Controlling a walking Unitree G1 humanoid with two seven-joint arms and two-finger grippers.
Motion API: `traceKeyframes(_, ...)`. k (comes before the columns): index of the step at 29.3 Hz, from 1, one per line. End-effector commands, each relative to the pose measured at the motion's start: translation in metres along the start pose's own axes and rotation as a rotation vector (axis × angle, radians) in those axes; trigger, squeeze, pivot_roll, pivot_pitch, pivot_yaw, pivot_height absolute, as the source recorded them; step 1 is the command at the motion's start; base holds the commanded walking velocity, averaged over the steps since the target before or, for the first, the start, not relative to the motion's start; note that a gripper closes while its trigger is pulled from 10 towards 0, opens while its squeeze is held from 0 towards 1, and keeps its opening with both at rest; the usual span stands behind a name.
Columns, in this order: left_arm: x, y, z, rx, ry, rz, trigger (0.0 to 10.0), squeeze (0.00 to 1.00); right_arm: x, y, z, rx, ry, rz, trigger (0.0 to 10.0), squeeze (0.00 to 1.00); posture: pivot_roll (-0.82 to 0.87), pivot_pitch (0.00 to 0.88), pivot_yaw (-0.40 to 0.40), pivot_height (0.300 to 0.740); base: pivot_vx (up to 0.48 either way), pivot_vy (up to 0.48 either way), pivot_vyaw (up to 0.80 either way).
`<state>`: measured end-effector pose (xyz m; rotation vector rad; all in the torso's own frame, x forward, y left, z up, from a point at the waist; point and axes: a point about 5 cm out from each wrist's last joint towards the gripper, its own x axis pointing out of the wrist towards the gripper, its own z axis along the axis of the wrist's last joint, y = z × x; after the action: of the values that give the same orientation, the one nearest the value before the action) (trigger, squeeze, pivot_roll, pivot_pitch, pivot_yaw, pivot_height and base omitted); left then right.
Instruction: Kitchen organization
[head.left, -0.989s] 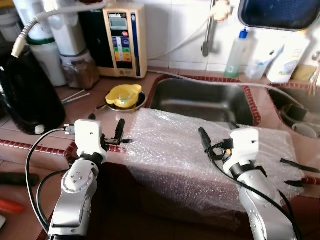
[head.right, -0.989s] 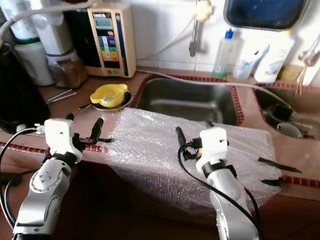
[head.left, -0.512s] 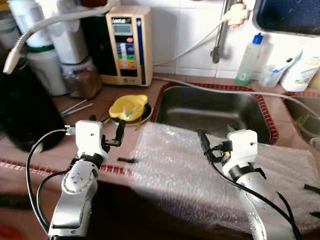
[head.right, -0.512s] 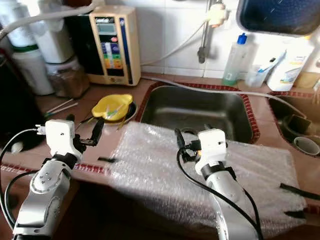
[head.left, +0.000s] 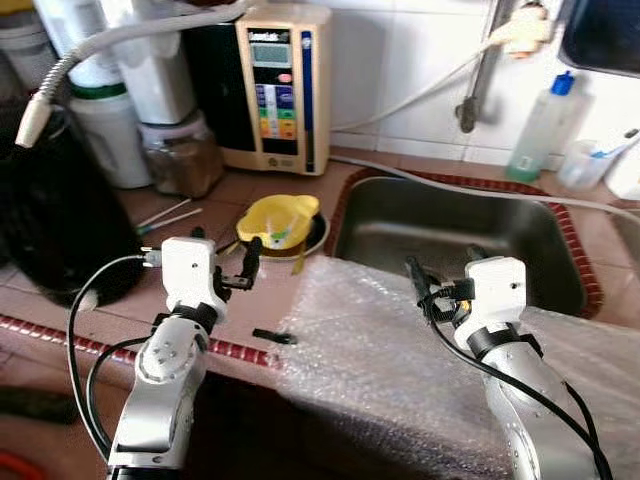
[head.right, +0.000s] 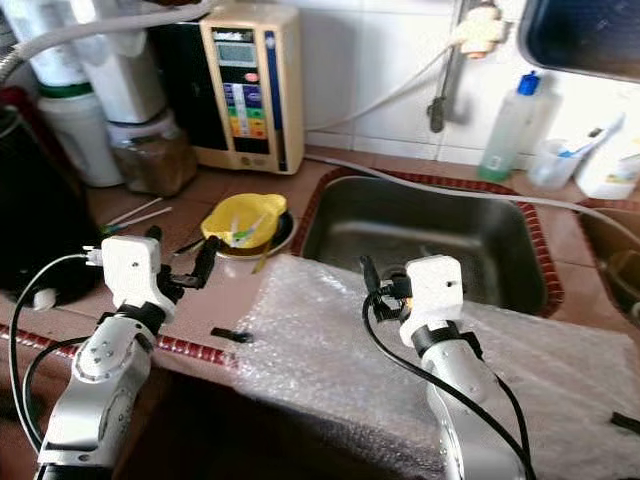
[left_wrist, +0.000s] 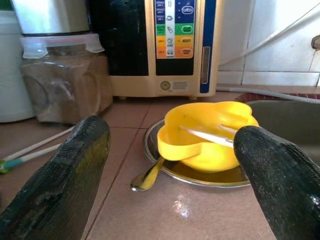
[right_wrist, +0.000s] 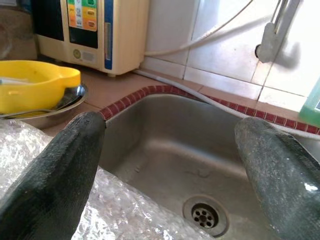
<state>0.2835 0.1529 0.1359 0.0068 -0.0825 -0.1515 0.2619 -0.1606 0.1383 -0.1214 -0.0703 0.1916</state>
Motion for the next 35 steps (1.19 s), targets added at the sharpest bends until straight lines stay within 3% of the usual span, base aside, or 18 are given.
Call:
traceKeyframes(1, 0.0009, -0.0040, 0.0019, -0.007, -0.006, -0.014, 10.0, 0.00, -0.0012, -0.0044, 0.0011, -0.012, -0.004, -0.018, 10.0, 0.00, -0.04, 0.000, 0.029, 0.740, 0.000, -0.480, 0.00)
traceKeyframes(12, 0.0004, -0.0031, 0.0010, -0.016, 0.000, -0.010, 10.0, 0.00, -0.0018, -0.0066, 0.0025, -0.026, -0.009, -0.026, 10.0, 0.00, -0.05, 0.000, 0.030, 0.740, 0.000, -0.471, 0.00)
traceKeyframes(19, 0.0002, -0.0023, -0.0001, -0.032, 0.005, -0.003, 10.0, 0.00, -0.0018, -0.0055, 0.0014, -0.012, 0.002, -0.030, 10.0, 0.00, -0.04, 0.000, 0.029, 0.740, 0.000, 0.000, -0.07)
traceKeyframes(30, 0.0031, 0.0003, 0.0001, -0.036, 0.006, 0.011, 10.0, 0.00, 0.0003, -0.0043, 0.0002, -0.018, 0.005, -0.030, 10.0, 0.00, -0.04, 0.000, 0.032, 0.740, 0.000, 0.000, -0.78)
traceKeyframes(35, 0.0067, 0.0024, 0.0040, 0.009, -0.015, 0.046, 10.0, 0.00, 0.0022, -0.0038, 0.0014, -0.017, -0.008, -0.025, 10.0, 0.00, -0.04, 0.000, 0.032, 0.740, 0.000, 0.000, -0.16)
